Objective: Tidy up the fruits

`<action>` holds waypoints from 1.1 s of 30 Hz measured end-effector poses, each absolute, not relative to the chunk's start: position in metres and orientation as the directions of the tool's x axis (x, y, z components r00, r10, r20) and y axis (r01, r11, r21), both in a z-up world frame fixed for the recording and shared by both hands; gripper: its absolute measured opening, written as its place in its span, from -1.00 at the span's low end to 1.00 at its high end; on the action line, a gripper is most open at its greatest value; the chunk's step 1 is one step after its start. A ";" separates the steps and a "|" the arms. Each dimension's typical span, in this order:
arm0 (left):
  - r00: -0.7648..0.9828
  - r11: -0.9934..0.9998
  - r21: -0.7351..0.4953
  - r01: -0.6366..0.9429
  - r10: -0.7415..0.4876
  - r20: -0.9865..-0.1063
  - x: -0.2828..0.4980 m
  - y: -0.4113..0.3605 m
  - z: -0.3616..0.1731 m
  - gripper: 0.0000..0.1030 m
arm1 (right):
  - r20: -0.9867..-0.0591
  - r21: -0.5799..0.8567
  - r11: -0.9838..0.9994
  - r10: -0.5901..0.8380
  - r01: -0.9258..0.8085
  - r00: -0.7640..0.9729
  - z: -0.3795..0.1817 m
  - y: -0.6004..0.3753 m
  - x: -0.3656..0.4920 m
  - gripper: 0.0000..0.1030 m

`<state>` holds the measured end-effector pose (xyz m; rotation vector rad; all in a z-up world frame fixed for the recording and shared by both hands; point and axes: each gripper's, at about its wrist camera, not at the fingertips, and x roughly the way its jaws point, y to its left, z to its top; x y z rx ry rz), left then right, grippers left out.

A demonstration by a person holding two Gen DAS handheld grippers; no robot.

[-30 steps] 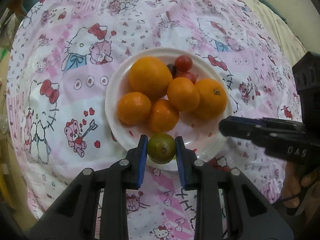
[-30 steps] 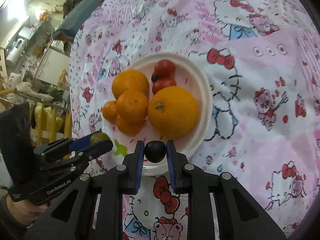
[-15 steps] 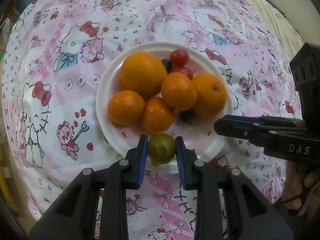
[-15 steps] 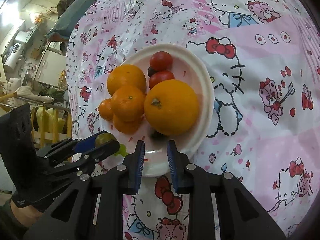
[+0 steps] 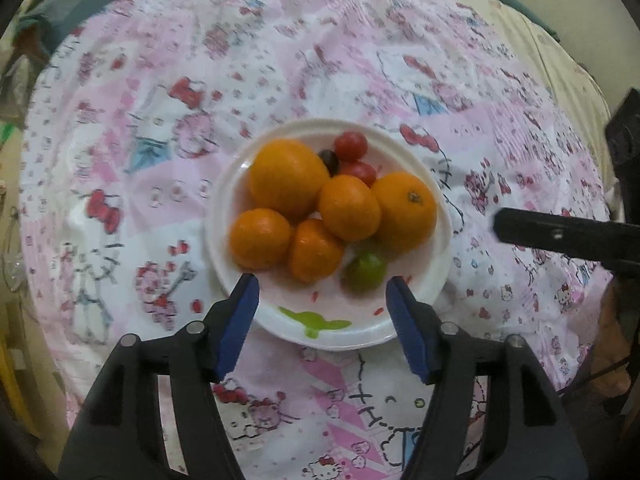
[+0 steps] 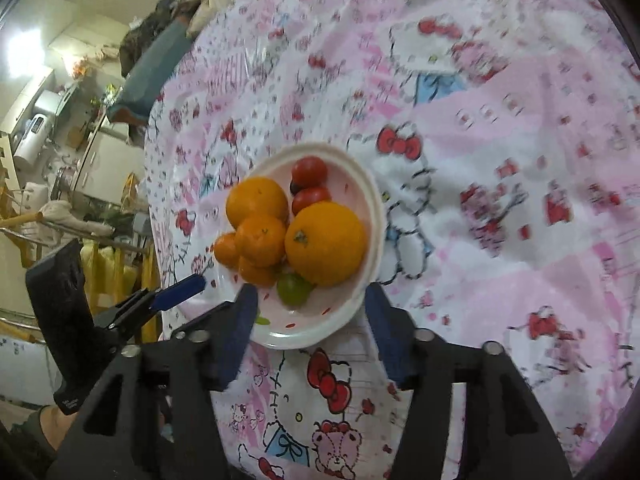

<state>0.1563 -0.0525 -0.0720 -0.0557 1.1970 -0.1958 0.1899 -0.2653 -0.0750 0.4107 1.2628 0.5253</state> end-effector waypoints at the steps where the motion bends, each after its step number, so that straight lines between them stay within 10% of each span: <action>1: 0.368 0.984 -0.138 0.114 -0.171 -0.914 0.153 -0.049 -0.068 0.22 | -0.788 0.546 0.822 0.569 -0.161 0.235 -0.069 -0.265 0.186 0.21; 5: 0.441 0.993 -0.096 0.070 -0.117 -0.890 0.139 -0.035 -0.051 0.22 | -0.790 0.475 0.849 0.528 -0.233 0.312 -0.048 -0.254 0.171 0.58; 33: 0.676 0.987 -0.086 -0.138 0.030 -0.736 0.025 0.006 -0.003 0.99 | -0.667 0.198 0.936 0.347 -0.292 0.660 -0.010 -0.224 0.056 1.00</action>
